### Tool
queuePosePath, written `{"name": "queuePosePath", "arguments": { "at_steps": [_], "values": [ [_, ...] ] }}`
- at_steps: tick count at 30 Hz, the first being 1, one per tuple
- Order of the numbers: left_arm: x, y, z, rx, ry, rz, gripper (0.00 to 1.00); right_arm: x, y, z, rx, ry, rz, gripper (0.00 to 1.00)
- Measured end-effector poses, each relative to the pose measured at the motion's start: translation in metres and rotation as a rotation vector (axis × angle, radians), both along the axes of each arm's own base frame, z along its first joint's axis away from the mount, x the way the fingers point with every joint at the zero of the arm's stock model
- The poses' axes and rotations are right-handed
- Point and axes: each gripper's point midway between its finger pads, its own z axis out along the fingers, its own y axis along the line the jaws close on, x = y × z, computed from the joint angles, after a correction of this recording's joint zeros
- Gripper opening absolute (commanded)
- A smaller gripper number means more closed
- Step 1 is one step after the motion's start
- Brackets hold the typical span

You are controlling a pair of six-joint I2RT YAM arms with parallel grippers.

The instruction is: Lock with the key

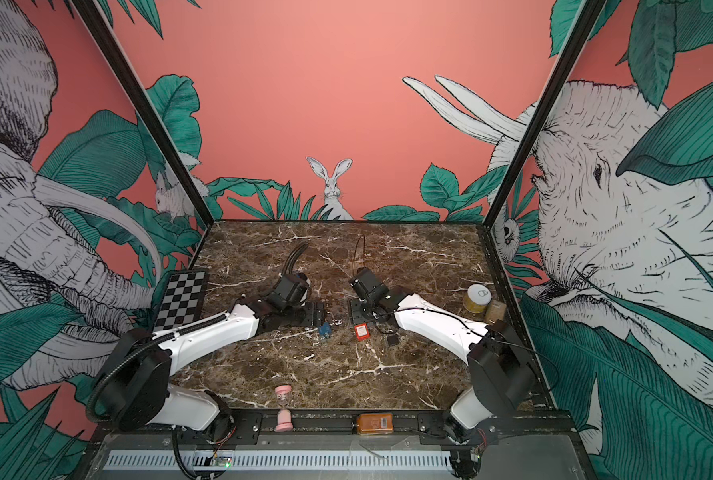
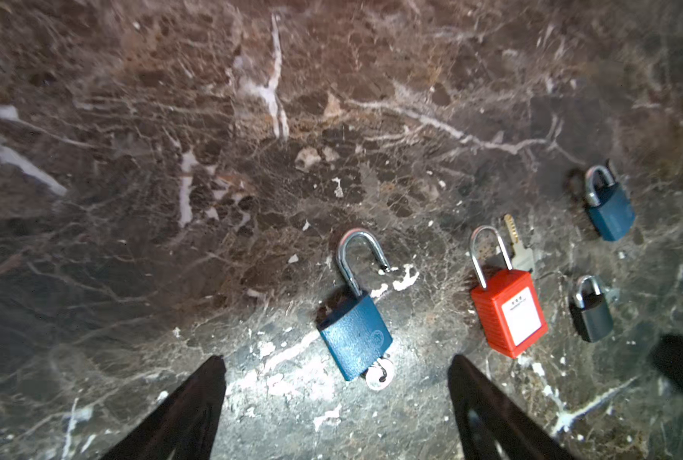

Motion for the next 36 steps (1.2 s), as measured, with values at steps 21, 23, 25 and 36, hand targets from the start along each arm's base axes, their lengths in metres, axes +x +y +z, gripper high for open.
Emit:
{"name": "queuePosePath", "arguments": {
  "at_steps": [21,23,25,36],
  "values": [
    [-0.012,-0.032,-0.042,0.151,0.102,-0.094,0.77,0.007,-0.027,-0.005,0.049,-0.020,-0.075,0.56],
    [-0.012,-0.031,-0.044,0.157,0.107,-0.094,0.77,0.007,-0.025,-0.004,0.059,-0.022,-0.074,0.54],
    [-0.012,-0.029,-0.044,0.162,0.105,-0.089,0.77,0.006,-0.022,-0.003,0.077,-0.018,-0.062,0.54],
    [-0.005,0.003,0.031,-0.007,-0.093,0.004,0.83,-0.014,0.053,-0.019,0.096,0.072,0.140,0.61]
  ]
}}
